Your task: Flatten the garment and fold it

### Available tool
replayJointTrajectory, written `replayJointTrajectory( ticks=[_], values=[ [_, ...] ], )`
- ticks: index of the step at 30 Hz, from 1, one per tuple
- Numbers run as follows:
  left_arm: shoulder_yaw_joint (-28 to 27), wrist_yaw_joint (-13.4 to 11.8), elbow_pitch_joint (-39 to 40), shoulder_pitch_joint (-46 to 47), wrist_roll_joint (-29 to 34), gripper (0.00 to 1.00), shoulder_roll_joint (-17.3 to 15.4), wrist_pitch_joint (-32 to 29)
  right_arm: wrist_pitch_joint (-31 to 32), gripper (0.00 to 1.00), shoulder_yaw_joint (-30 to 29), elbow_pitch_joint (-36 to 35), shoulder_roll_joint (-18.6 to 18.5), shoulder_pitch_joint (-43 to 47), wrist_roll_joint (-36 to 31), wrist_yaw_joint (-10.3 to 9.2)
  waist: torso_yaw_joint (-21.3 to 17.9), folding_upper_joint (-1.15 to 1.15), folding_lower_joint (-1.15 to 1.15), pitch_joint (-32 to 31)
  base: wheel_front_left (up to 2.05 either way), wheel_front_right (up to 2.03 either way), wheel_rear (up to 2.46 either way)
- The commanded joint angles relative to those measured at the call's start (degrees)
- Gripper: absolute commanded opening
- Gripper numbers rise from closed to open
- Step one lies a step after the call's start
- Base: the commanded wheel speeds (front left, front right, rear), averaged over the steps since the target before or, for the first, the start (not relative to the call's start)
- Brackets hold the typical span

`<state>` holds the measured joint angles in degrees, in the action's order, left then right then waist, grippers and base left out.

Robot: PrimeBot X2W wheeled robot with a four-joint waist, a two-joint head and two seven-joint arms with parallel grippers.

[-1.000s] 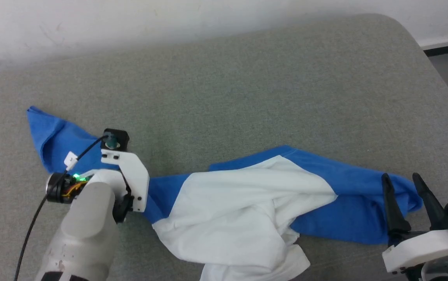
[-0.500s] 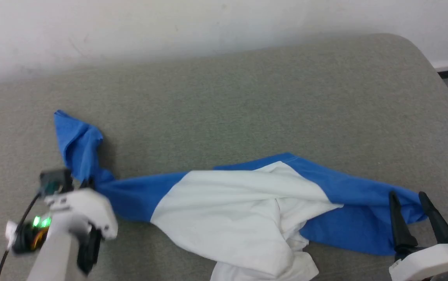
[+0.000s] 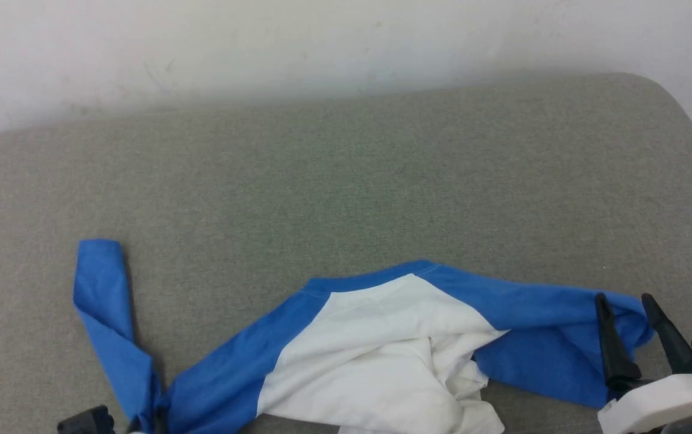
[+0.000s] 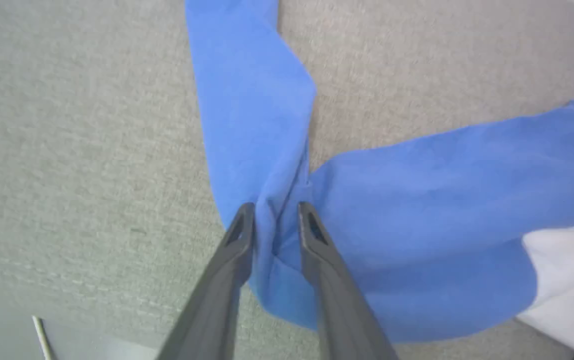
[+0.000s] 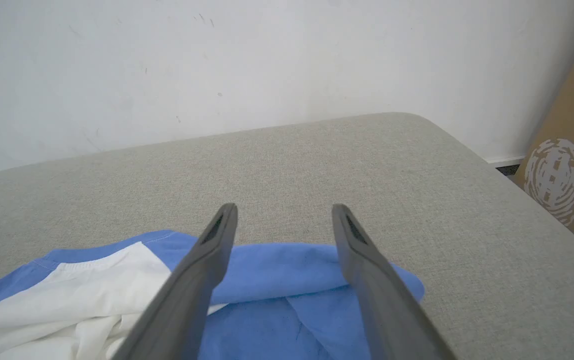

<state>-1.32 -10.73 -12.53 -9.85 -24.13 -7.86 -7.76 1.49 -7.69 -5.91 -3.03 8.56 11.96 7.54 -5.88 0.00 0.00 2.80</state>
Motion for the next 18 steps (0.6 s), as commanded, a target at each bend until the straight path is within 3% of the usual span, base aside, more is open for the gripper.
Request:
replayJointTrajectory(
  ticks=[1, 5, 9, 13, 18],
  values=[
    [-0.2, -0.3, 1.3, 0.6, 0.5, 1.0, 0.0, 1.8, 0.1, 1.0, 0.1, -0.7, 0.1, 0.3, -0.4, -0.05, -0.1, 0.0, 0.0, -0.1, 0.0, 0.0, 0.0],
    [-0.4, -0.4, 6.5, 2.7, 2.5, 1.0, -0.4, 8.3, 0.4, 1.0, 0.5, -2.1, 0.1, 0.5, -0.9, -0.05, -0.7, 0.0, 0.0, -0.5, 0.0, 0.0, 0.0],
    [1.2, 0.9, 9.9, 6.1, 4.4, 1.0, -2.2, 9.4, 0.6, 1.0, 1.0, -3.5, 0.1, 0.6, -1.0, -0.05, -1.3, 0.0, 0.0, -0.7, 0.0, 0.0, 0.0],
    [5.1, 4.6, 8.5, 11.9, 5.4, 1.0, -4.2, 6.0, 0.8, 1.0, 2.0, -4.9, 0.1, 0.2, -0.8, -0.05, -2.2, 0.0, 0.0, 0.0, 0.0, 0.0, 0.0],
    [11.4, 10.9, 1.0, 20.1, 6.2, 1.0, -6.1, -1.6, 0.7, 1.0, 3.5, -5.8, 0.1, -0.7, -0.6, -0.05, -3.7, 0.0, 0.0, 1.8, 0.0, 0.0, 0.0]
  ],
)
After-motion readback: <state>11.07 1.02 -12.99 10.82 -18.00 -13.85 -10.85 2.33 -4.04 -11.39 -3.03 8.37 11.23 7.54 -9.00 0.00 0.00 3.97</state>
